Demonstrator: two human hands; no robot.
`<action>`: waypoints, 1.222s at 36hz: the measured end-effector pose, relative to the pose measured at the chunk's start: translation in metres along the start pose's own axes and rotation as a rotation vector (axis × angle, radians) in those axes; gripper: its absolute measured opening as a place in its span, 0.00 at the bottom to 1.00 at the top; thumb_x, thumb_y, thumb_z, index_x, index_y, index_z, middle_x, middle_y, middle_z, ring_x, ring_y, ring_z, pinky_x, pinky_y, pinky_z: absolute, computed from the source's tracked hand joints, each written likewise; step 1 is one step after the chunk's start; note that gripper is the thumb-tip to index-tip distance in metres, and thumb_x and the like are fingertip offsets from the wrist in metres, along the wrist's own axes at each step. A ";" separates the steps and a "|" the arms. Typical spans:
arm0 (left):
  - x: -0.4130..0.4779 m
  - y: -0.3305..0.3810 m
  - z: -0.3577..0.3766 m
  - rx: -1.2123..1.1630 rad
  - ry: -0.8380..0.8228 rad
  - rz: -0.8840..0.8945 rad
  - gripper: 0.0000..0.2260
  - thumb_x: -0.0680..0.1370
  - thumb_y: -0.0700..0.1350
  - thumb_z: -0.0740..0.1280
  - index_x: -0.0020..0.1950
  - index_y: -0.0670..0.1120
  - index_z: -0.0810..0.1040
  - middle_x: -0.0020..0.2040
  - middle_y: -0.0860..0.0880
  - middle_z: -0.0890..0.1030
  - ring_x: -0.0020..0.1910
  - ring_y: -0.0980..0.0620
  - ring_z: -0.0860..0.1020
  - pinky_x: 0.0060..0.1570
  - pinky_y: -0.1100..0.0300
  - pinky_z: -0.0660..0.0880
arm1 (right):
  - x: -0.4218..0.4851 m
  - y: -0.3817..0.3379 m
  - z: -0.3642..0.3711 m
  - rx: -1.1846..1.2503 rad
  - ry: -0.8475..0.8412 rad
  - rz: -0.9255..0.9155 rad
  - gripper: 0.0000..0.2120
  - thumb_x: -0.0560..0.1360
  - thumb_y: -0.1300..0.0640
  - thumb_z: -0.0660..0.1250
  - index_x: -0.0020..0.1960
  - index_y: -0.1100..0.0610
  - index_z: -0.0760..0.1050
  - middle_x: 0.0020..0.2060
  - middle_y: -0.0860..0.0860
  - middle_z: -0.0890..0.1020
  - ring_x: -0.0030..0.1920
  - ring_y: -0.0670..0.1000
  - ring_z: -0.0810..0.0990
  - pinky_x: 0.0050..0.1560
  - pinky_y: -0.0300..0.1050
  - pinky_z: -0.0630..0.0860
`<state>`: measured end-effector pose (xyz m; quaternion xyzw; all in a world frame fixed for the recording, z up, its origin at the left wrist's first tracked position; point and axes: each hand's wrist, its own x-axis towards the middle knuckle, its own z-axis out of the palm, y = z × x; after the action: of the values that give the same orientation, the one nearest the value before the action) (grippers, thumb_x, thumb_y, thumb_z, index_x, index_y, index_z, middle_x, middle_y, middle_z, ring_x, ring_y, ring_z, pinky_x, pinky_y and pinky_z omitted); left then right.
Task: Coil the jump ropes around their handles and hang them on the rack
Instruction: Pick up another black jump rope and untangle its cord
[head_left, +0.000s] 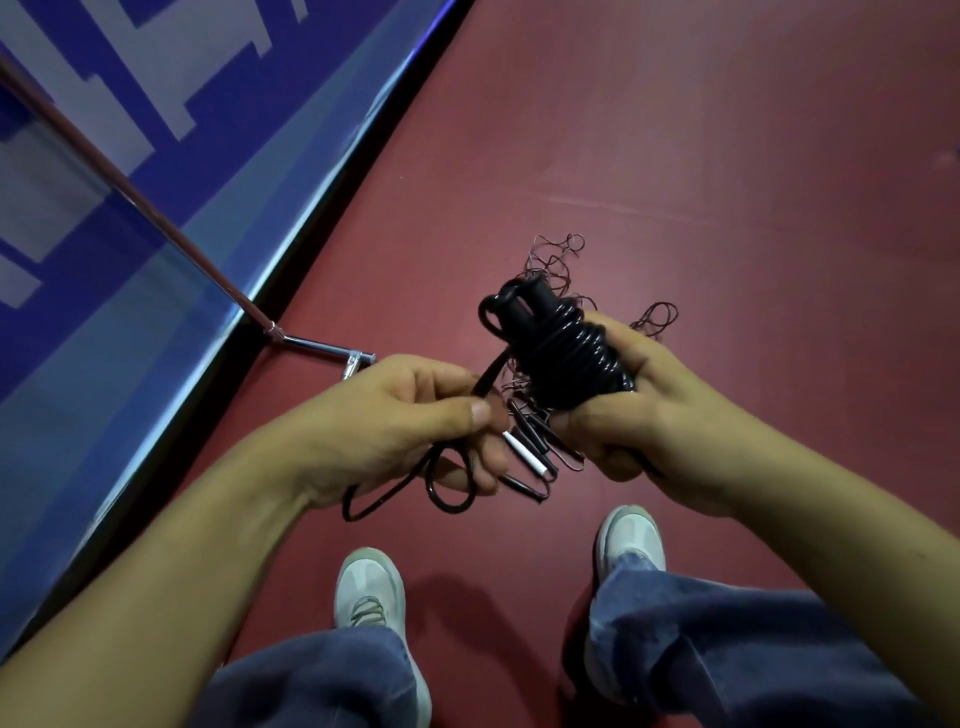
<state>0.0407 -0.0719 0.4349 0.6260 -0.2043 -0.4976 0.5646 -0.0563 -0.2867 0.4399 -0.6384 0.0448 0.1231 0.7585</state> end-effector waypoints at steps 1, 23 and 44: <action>0.001 -0.002 -0.003 0.024 0.003 -0.012 0.07 0.82 0.34 0.64 0.51 0.40 0.81 0.48 0.38 0.85 0.48 0.40 0.84 0.50 0.47 0.82 | 0.000 0.001 0.001 -0.014 0.000 0.011 0.30 0.69 0.70 0.67 0.66 0.47 0.76 0.32 0.52 0.73 0.28 0.52 0.63 0.27 0.44 0.58; 0.029 -0.076 -0.043 -0.452 0.548 -0.572 0.11 0.84 0.40 0.58 0.43 0.43 0.75 0.28 0.47 0.75 0.21 0.53 0.75 0.19 0.66 0.71 | 0.005 -0.017 -0.024 -0.127 0.342 0.033 0.26 0.75 0.73 0.65 0.62 0.46 0.77 0.27 0.48 0.76 0.25 0.48 0.67 0.26 0.40 0.60; 0.057 -0.022 0.029 0.046 0.242 0.217 0.10 0.78 0.40 0.70 0.59 0.47 0.79 0.51 0.46 0.86 0.52 0.48 0.84 0.60 0.50 0.78 | 0.011 -0.017 -0.006 0.053 0.165 0.148 0.15 0.76 0.69 0.64 0.46 0.49 0.78 0.28 0.55 0.68 0.26 0.49 0.60 0.30 0.45 0.50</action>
<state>0.0327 -0.1268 0.3963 0.6685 -0.2126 -0.3497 0.6210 -0.0414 -0.2935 0.4525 -0.6210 0.1572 0.1245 0.7577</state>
